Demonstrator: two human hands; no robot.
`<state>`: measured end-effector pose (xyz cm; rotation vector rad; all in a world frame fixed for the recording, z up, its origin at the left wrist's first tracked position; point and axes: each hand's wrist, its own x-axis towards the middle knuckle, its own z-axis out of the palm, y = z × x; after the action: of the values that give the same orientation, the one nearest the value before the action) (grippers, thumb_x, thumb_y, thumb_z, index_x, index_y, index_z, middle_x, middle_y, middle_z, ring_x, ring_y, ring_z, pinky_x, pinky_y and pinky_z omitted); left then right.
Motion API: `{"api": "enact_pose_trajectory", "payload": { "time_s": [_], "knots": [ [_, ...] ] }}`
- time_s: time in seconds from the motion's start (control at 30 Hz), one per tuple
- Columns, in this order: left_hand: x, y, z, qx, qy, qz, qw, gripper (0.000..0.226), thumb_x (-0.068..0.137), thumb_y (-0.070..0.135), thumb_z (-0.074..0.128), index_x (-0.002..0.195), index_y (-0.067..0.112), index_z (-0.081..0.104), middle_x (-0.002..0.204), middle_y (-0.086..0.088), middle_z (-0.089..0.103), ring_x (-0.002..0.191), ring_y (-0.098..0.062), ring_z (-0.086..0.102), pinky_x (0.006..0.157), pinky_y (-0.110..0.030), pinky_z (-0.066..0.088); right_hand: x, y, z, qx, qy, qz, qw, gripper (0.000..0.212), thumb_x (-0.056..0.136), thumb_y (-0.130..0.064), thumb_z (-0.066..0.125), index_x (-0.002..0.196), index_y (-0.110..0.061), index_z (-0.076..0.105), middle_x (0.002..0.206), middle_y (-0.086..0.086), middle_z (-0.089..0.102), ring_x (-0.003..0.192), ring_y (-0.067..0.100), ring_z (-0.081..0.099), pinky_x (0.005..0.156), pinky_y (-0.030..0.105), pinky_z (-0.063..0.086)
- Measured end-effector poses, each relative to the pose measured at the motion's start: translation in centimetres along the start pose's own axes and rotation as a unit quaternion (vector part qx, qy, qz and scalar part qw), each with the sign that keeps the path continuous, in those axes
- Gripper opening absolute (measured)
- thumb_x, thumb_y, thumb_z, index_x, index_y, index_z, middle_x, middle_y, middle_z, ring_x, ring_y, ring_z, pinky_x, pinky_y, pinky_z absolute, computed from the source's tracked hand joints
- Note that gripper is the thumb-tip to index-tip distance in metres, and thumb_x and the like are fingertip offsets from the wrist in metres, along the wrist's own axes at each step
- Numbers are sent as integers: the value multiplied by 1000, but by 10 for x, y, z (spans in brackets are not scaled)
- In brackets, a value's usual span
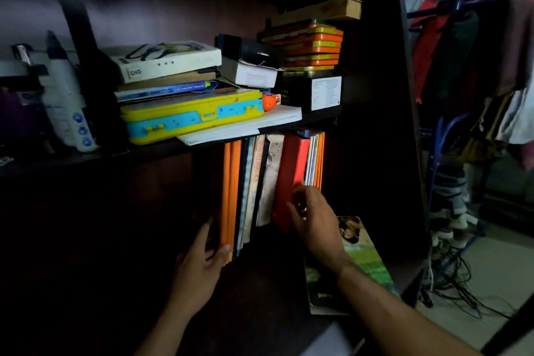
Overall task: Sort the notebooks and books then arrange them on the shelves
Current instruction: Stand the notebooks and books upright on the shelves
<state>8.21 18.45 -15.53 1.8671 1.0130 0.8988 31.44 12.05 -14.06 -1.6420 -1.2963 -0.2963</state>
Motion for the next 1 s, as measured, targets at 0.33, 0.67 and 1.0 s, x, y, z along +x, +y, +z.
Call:
{"api": "enact_pose_trajectory", "payload": {
  "time_s": [0.33, 0.67, 1.0],
  "knots": [
    [-1, 4, 13, -61, -19, 27, 998, 80, 92, 10, 70, 146, 48, 25, 131, 17, 43, 104, 15, 50, 70, -2, 48, 8, 2, 7, -169, -240, -4, 956, 82, 99, -37, 51, 161, -29, -2, 169, -8, 0, 154, 20, 6, 123, 43, 14],
    [-5, 14, 13, 55, 89, 127, 986, 28, 91, 18, 71, 108, 31, 52, 89, 8, 62, 74, -4, 62, 59, -13, 47, 8, -6, -8, -15, -134, 44, 990, 46, 94, -27, 62, 138, -22, 49, 134, 1, 54, 122, 19, 54, 104, 34, 47],
    [-45, 50, 56, 287, -287, 284, 869, 89, 80, 75, 61, 150, 63, 8, 161, 34, 7, 144, 5, 14, 115, -29, 13, -83, 5, -111, -297, -320, 127, 891, 97, 73, -63, -5, 156, -24, 29, 165, 5, 23, 151, 24, 20, 119, 40, 23]
  ]
}}
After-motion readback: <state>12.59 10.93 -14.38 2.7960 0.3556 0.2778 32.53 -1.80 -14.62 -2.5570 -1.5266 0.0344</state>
